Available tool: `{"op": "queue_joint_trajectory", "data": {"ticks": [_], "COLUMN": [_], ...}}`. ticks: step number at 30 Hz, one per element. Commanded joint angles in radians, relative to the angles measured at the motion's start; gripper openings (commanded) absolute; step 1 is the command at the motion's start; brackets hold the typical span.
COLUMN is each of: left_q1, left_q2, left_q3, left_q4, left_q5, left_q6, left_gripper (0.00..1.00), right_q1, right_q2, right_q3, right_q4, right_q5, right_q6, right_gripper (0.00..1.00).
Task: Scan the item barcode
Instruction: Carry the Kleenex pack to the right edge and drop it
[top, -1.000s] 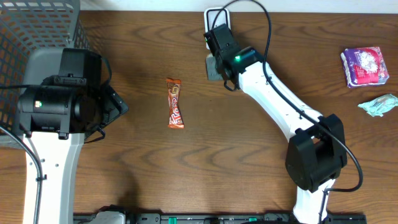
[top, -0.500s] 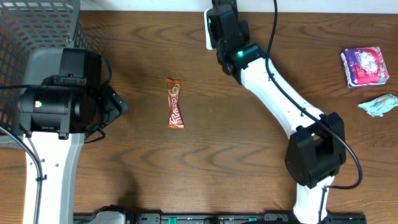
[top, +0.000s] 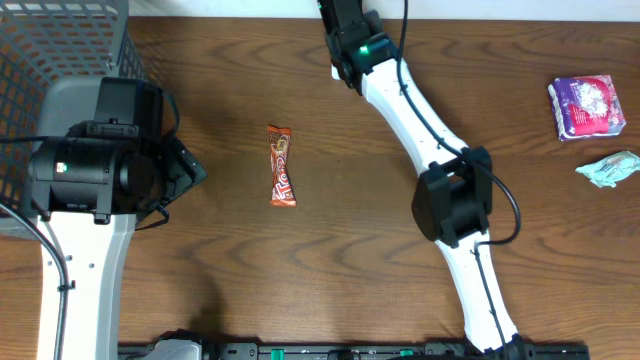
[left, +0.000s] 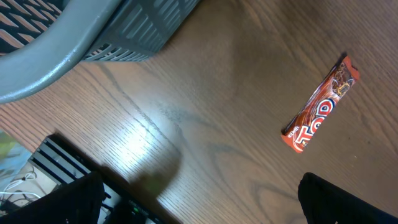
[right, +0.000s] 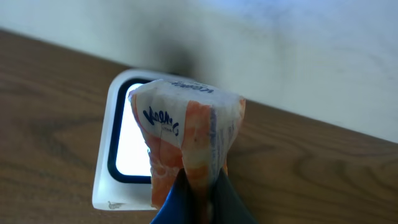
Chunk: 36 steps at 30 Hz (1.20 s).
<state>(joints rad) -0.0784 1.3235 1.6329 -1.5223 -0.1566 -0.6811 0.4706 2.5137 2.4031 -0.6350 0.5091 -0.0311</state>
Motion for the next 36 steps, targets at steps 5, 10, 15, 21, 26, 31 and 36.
{"op": "queue_joint_trajectory", "data": {"ticks": [5,10,15,21,26,31,36], "left_q1": [0.005,0.005,0.005,0.005,0.005,0.005,0.005], "left_q2": [-0.011,-0.011,-0.011,-0.011,-0.011,-0.011,-0.011], "left_q3": [0.000,0.000,0.000,0.000,0.000,0.000,0.000], "left_q4": [-0.006,-0.006,-0.006,-0.006,-0.006,-0.006,-0.006], "left_q5": [-0.013,-0.013,-0.013,-0.013,-0.013,-0.013,-0.013], "left_q6": [-0.009,-0.009,-0.009,-0.009,-0.009,-0.009,-0.009], "left_gripper": [0.99,0.99,0.99,0.99,0.99,0.99,0.99], "right_q1": [-0.004,-0.005,-0.011,-0.025,-0.059,-0.134,-0.242], "right_q2": [0.012,0.013,0.013,0.013,0.011,0.011,0.011], "right_q3": [0.046,0.046,0.046,0.046,0.065,0.165,0.248], "right_q4": [-0.013,-0.032,-0.046,-0.072,-0.109,-0.270,-0.480], "right_q5": [0.005,-0.006,-0.011,-0.010,-0.009,0.038,0.082], "right_q6": [-0.026,-0.026,-0.026,-0.003,0.060,0.133,0.189], "right_gripper": [0.01,0.01,0.01,0.01,0.01,0.01,0.01]}}
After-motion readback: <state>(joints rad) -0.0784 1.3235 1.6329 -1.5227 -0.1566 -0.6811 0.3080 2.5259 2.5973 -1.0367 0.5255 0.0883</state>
